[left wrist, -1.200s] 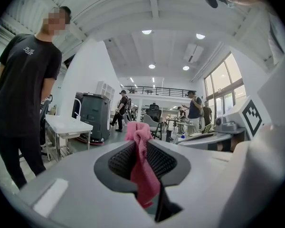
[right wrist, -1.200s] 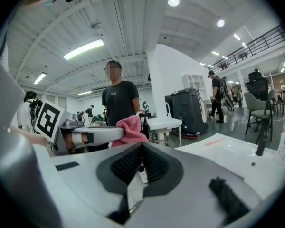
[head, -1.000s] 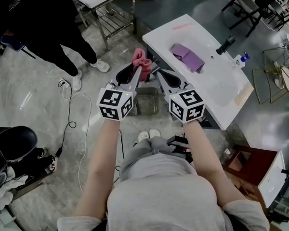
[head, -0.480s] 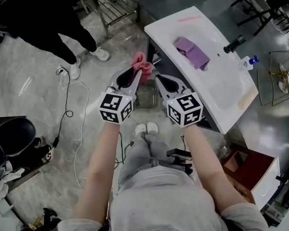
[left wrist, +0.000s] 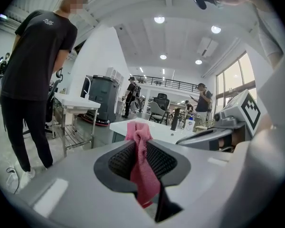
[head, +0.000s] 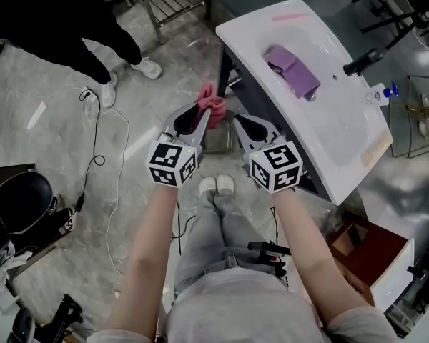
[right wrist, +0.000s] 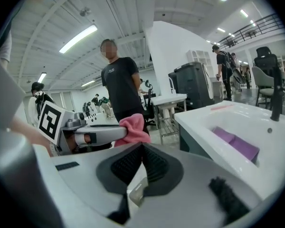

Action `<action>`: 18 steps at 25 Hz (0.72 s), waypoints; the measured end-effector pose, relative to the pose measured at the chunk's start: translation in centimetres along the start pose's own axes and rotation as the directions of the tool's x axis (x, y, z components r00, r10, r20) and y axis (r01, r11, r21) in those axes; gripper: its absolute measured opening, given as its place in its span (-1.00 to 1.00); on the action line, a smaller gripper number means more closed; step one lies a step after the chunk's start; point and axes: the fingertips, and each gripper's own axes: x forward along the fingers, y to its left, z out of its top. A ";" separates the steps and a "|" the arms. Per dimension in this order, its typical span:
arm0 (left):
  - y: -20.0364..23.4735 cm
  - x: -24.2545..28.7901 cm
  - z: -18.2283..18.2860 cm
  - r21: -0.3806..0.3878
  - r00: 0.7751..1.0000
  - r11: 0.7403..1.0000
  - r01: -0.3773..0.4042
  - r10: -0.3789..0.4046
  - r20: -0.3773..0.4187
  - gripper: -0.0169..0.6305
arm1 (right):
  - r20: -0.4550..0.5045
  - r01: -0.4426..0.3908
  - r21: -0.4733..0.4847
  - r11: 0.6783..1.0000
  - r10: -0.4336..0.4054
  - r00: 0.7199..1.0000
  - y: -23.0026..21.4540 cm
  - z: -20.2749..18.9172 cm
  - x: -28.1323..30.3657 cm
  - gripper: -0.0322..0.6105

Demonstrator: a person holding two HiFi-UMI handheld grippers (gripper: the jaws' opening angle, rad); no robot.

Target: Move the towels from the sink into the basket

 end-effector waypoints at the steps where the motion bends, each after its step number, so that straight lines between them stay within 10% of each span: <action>1: 0.1 0.2 -0.7 -0.007 1.000 1.000 -0.002 0.002 -0.006 -0.71 | -0.005 0.002 0.001 1.000 -0.002 1.000 -0.2 -0.5 0.2 -0.84; 18: 2.9 3.3 -13.6 -0.065 0.981 0.997 -0.029 0.016 -0.193 -0.70 | -0.114 0.010 0.066 0.998 -0.002 0.993 -2.5 -10.2 5.3 -0.84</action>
